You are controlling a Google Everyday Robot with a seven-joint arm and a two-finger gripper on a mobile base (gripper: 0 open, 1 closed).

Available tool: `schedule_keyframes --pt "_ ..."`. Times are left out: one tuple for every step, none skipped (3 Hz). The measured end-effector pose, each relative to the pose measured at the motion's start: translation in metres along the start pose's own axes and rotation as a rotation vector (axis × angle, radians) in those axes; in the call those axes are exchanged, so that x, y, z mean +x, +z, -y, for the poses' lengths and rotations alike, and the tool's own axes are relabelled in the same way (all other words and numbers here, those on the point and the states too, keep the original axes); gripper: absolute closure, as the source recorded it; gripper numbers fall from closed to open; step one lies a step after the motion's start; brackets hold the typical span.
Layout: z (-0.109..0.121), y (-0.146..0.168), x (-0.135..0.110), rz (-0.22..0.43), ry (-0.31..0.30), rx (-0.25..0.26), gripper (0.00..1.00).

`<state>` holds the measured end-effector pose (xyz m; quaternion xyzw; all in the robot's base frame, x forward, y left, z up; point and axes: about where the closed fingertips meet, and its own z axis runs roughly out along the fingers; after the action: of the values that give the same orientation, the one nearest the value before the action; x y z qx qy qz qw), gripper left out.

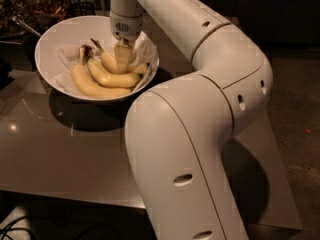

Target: Pick banana from white bowl

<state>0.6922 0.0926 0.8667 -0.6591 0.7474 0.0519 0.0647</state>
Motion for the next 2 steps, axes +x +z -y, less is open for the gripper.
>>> schedule_keyframes --pt "0.0000 0.0000 0.0000 0.000 0.000 0.000 0.69" --pt "0.0000 0.0000 0.0000 0.000 0.000 0.000 0.69"
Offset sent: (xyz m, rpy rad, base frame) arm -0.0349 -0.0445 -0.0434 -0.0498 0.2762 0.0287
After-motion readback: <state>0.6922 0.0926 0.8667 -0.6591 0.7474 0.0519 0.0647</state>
